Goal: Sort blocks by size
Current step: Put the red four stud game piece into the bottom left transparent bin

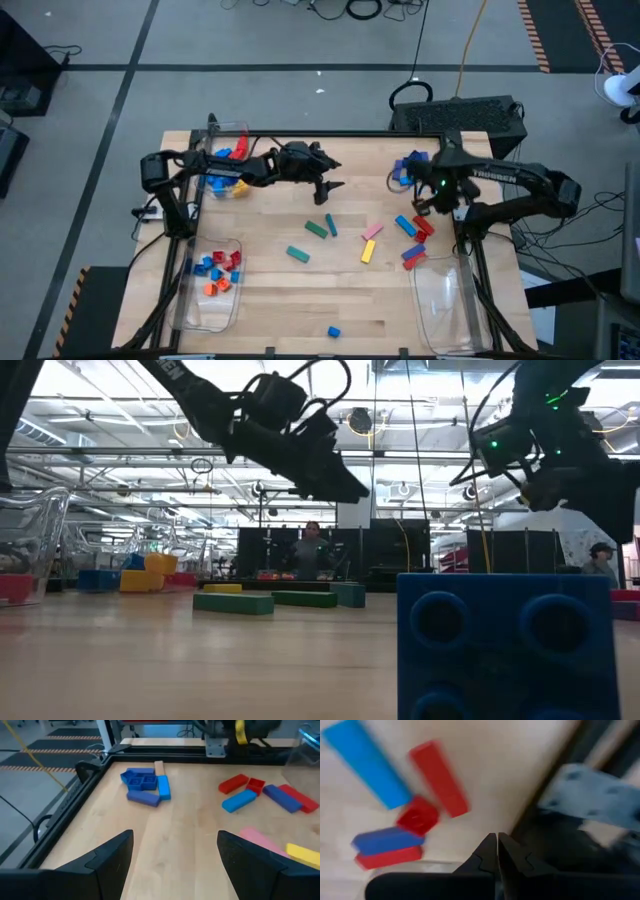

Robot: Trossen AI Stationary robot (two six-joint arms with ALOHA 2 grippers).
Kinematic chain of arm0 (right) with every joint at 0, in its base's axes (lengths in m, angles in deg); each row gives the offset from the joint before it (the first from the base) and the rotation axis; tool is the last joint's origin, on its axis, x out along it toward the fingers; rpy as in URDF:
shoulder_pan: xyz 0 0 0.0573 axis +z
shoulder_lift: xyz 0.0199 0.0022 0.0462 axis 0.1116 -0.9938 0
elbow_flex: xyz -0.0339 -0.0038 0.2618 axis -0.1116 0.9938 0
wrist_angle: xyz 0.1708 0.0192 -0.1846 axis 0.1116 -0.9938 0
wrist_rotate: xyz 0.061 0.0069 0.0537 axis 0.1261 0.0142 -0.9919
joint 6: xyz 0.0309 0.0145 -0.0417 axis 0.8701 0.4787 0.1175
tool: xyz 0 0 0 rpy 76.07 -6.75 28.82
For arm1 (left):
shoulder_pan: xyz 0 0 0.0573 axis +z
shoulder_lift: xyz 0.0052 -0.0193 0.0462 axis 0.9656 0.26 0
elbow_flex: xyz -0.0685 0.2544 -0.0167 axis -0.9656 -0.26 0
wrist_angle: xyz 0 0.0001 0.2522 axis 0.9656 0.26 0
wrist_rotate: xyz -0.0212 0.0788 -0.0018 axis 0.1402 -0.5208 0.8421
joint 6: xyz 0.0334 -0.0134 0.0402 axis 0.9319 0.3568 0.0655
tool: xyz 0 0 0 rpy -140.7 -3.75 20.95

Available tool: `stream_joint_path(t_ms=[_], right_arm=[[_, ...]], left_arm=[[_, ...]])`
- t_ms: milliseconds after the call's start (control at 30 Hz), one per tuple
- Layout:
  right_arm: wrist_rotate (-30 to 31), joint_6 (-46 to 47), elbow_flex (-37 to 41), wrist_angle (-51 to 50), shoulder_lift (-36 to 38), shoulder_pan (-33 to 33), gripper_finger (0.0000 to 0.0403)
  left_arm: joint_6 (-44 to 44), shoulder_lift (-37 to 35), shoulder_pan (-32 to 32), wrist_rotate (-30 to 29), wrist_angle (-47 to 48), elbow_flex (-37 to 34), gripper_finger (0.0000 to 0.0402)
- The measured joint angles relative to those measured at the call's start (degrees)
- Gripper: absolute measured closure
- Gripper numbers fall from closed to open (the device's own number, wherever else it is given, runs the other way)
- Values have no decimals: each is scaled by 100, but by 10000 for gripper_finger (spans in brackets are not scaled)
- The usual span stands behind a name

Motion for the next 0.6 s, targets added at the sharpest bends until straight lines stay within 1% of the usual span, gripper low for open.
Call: stream_joint_path(t_ms=[100,167,233,367,600], right_arm=[[-428,296,206,559,-36,554,403],[-584,525,263,947,-53,915,403],[-602,733,265,1148,-141,1210,403],[-513,970,270,1182,-476,1612,403],[-442,785,270,1738,-1474,1929,403]], left_arm=[[-10,-46,-57,-2,-2,53,112],[-11,-91,-81,-48,38,53,112],[-9,-97,-100,-149,50,57,112],[11,-113,-100,-188,162,55,112],[13,-120,-98,-194,219,55,112]])
